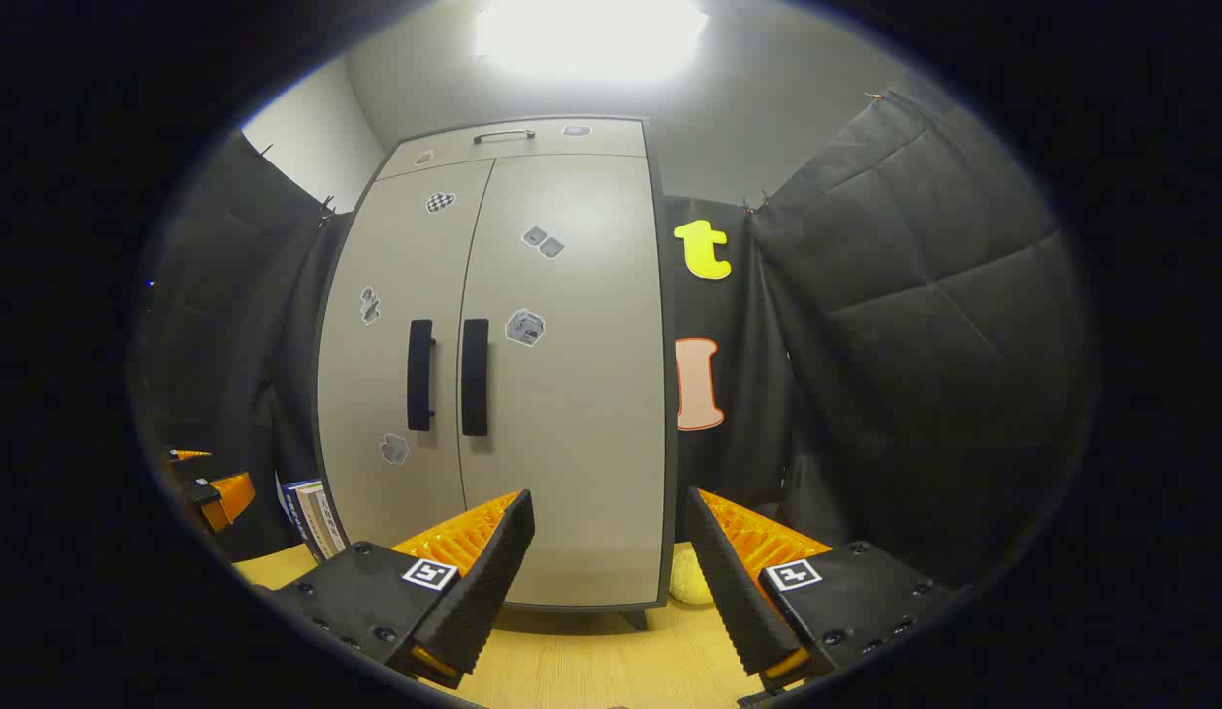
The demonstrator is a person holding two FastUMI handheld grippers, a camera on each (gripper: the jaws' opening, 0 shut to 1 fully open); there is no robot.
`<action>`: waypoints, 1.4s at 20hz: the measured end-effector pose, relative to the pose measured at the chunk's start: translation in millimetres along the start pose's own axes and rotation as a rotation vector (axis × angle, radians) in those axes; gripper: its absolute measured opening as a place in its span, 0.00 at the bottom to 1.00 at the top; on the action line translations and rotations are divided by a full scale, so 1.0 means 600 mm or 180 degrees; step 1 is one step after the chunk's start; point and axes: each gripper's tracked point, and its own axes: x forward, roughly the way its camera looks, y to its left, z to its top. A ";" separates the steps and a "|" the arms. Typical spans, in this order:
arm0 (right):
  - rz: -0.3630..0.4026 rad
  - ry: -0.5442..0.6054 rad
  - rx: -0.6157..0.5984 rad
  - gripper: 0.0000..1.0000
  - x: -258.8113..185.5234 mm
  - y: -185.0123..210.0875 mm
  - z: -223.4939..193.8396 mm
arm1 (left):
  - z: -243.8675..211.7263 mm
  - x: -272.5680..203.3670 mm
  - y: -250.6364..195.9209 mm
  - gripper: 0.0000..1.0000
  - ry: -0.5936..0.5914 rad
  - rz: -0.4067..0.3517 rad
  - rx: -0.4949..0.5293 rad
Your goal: Open the right door of the double-door shoe cabinet with the right hand, and open the left door with the left hand.
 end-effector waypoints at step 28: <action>0.0300 -0.0037 -0.0030 0.98 0.100 0.083 0.066 | -0.011 -0.029 0.073 0.94 -0.0028 0.0352 0.0172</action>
